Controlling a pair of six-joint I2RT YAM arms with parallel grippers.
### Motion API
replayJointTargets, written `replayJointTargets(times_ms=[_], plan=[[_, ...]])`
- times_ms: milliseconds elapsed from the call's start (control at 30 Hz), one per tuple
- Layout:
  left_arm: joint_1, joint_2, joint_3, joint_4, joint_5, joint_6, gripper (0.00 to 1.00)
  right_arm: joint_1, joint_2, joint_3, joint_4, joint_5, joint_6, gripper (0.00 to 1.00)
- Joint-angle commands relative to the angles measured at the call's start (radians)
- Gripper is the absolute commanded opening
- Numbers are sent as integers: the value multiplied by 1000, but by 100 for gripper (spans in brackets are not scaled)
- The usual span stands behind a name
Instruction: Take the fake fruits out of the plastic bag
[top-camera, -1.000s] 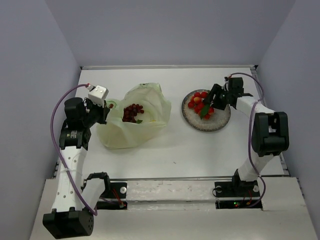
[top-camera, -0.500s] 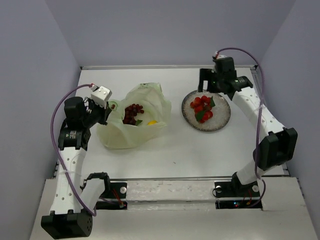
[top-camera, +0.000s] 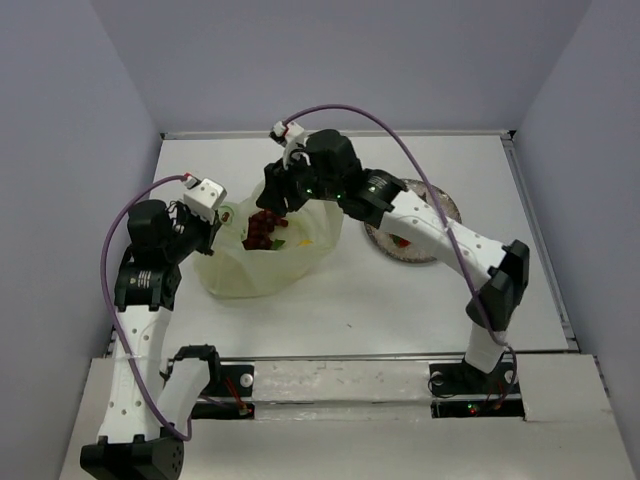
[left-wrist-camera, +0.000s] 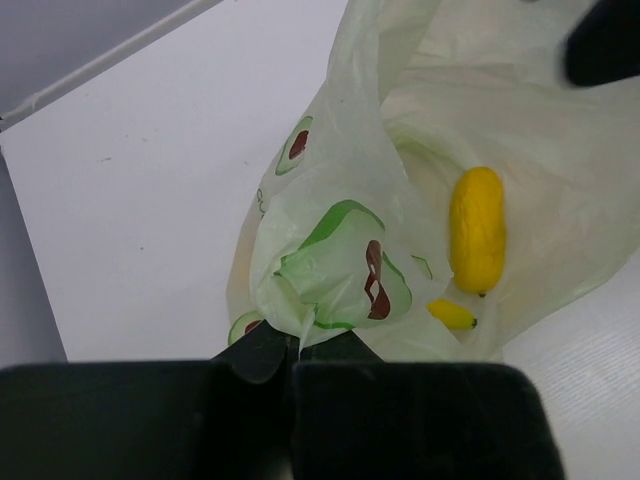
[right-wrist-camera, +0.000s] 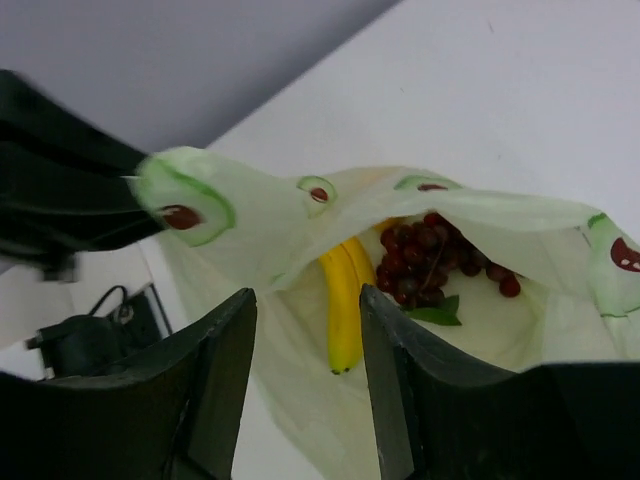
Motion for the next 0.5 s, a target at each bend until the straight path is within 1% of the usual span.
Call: replayJointTargets(times_ms=[0,100,200,233,267,333,367,400,433,467], plan=[[-6,-30,13,-11,-3,27,0,-11,145,6,8,-3,40,49],[-6,-54,-10,-40,20,87,0,-11,210,-49,5,25,45,46],[-6,-86,-63,-50,37,202,0,15,242,-144,7,63,33,44],[-36,-93,-80,-57,19,237,0,38,240,-175,4,91,10,45],[-43,-94,-105,-62,11,304,0,47,224,-248,5,138,4,45],[-50,-91,-122,-68,10,360,1,56,198,-326,5,187,28,45],[-55,-87,-141,-68,17,389,2,56,182,-406,7,204,40,45],[-60,-87,-154,-67,38,447,2,65,149,-446,8,221,60,45],[-64,-88,-169,-64,49,476,3,66,132,-485,8,287,66,45],[-70,-93,-198,-61,60,503,4,76,115,-553,8,313,69,44]])
